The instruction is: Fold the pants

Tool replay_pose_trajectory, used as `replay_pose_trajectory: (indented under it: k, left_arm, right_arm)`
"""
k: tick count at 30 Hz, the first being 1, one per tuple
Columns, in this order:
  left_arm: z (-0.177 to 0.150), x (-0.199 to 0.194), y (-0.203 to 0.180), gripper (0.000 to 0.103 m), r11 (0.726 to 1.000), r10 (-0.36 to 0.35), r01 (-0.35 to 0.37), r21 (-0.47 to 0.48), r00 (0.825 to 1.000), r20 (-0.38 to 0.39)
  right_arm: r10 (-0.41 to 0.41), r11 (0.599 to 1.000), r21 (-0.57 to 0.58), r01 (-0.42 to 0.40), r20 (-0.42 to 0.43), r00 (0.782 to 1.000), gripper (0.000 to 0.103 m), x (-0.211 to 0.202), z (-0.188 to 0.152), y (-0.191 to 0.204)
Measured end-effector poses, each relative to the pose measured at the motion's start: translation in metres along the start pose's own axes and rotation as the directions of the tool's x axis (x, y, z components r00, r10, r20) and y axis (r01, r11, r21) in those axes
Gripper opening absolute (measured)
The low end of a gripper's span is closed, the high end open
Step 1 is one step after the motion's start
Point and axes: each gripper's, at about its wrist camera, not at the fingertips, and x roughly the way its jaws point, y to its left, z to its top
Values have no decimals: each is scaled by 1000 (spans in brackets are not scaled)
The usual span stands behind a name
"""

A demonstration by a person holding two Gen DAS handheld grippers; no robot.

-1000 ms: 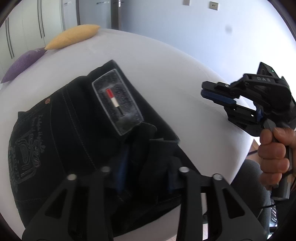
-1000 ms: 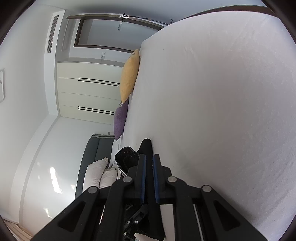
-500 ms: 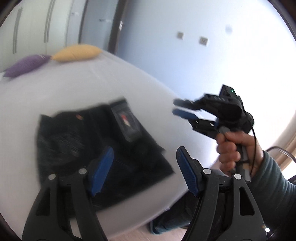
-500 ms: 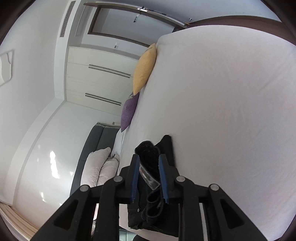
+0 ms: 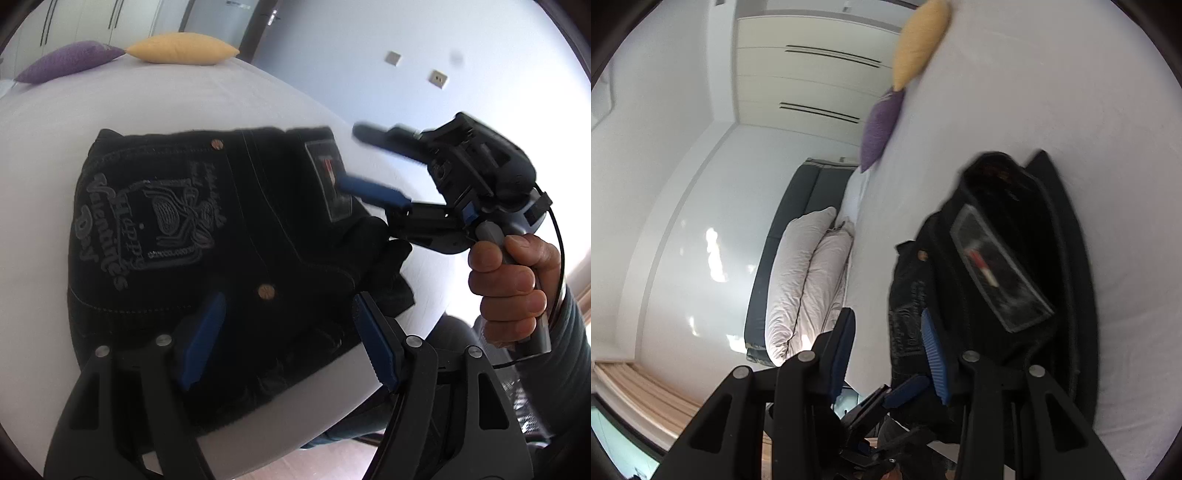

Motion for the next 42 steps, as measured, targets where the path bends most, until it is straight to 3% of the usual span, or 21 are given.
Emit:
replay_pose_trajectory:
  k: [2, 3, 4, 5, 9, 14, 15, 17, 18, 19, 23, 27, 30, 33, 34, 36, 40, 42]
  left_arm:
    - [-7, 0, -9, 69, 999, 23, -23, 48, 1000, -2]
    - [-8, 1, -11, 69, 998, 23, -23, 57, 1000, -6]
    - [-11, 0, -12, 69, 998, 18, -18, 59, 1000, -8]
    - [-13, -1, -12, 69, 998, 14, -14, 60, 1000, -9]
    - [-18, -8, -23, 69, 996, 18, -17, 83, 1000, -13]
    - [-17, -23, -19, 69, 997, 3, -2, 81, 1000, -9]
    - [-16, -24, -16, 69, 997, 0, 1, 82, 1000, -9]
    - [-13, -25, -13, 69, 997, -7, 9, 81, 1000, -19]
    - [-13, -26, -12, 69, 997, -7, 9, 80, 1000, -22]
    - [-18, -28, -16, 69, 997, -6, 8, 76, 1000, -23]
    - [-21, -27, -19, 69, 998, -3, 3, 62, 1000, -7]
    - [-21, -32, -20, 69, 997, -47, 48, 58, 999, -13]
    - [-20, -36, -19, 69, 996, -55, 57, 70, 998, -31]
    - [-13, -45, -14, 69, 996, -69, 69, 50, 997, -19]
    - [-8, -52, -13, 69, 995, -87, 87, 45, 996, -4]
    - [4, -63, -13, 69, 993, -104, 101, 61, 994, 35]
    - [48, -70, 6, 70, 994, -89, 82, 66, 989, 116]
    - [70, -56, 25, 71, 996, -79, 75, 38, 990, 120]
  right_arm:
    - [-63, 998, 19, 64, -29, 998, 36, -3, -9, -20]
    - [-90, 995, 28, 91, -39, 995, 26, -4, -15, -29]
    - [-102, 993, 48, 104, -38, 994, 7, -8, -19, -37]
    - [-104, 992, 73, 106, -38, 994, 0, -11, -24, -46]
    - [-63, 993, 96, 66, -36, 997, 0, -26, -36, -58]
    - [-135, 991, 5, 135, -71, 988, 0, -29, -39, -35]
    - [-157, 988, -16, 156, -70, 985, 2, -31, -38, -27]
    - [-171, 984, -58, 168, -53, 984, 19, -35, -36, -14]
    - [-162, 984, -77, 159, -35, 986, 38, -36, -32, -3]
    - [-144, 985, -98, 141, -24, 989, 51, -34, -28, 7]
    - [-72, 984, -164, 63, -52, 996, 54, -9, -10, 34]
    - [-6, 985, -170, -18, -143, 990, 54, 57, 22, 40]
    - [-67, 988, -150, 47, -133, 989, 52, 79, 43, 26]
    - [-53, 995, -84, 46, -75, 996, 32, 70, 63, 5]
    - [-59, 996, -64, 57, -39, 997, 31, 61, 67, -2]
    - [-64, 998, -20, 65, 27, 998, 33, 40, 73, -18]
    - [-93, 996, -7, 93, 65, 994, 35, 13, 64, -28]
    - [-103, 994, -28, 106, 83, 991, 47, -1, 56, -24]
